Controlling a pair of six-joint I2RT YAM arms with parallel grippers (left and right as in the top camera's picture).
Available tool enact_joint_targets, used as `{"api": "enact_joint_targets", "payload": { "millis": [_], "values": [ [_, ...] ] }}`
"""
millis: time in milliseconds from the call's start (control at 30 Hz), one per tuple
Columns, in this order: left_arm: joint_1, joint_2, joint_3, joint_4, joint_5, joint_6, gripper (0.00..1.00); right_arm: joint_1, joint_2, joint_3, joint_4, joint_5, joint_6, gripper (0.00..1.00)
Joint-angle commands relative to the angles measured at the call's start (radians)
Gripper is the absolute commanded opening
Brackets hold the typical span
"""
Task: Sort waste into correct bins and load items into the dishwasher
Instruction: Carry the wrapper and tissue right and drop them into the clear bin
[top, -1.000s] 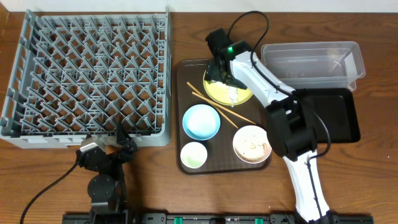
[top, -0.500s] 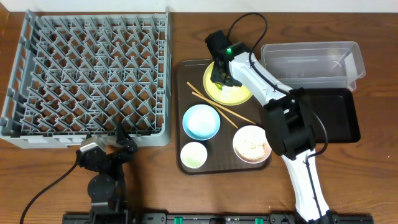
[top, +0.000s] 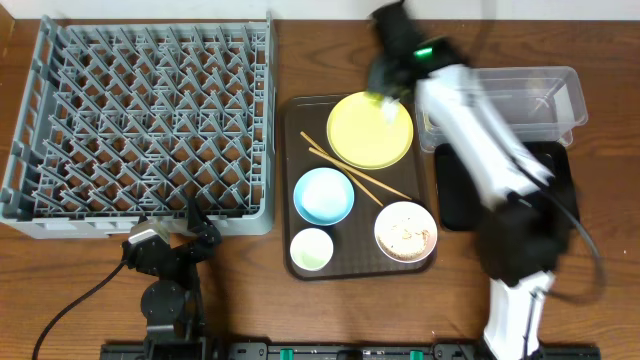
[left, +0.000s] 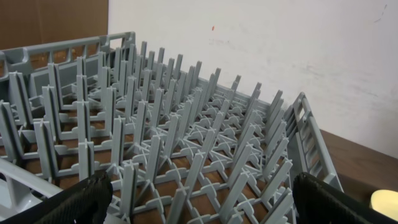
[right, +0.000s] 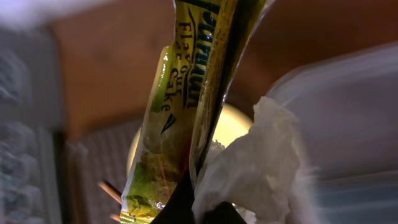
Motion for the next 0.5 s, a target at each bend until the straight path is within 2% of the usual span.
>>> {"api": "enact_joint_targets", "payload": {
  "millis": [0,200,400,467],
  "values": [
    [0.006,0.000,-0.020,-0.036,-0.013,0.017,0.93,-0.077,-0.073,0.015,-0.006,0.064,-0.022,0.02],
    [0.006,0.000,-0.020,-0.036,-0.013,0.017,0.93,-0.197,-0.039,0.000,-0.015,0.118,0.097,0.01],
    [0.006,0.000,-0.020,-0.036,-0.013,0.018,0.93,-0.262,0.065,-0.003,-0.097,0.118,0.439,0.02],
    [0.006,0.000,-0.020,-0.036,-0.013,0.018,0.94,-0.274,0.103,-0.003,-0.105,0.117,0.514,0.02]
  ]
}}
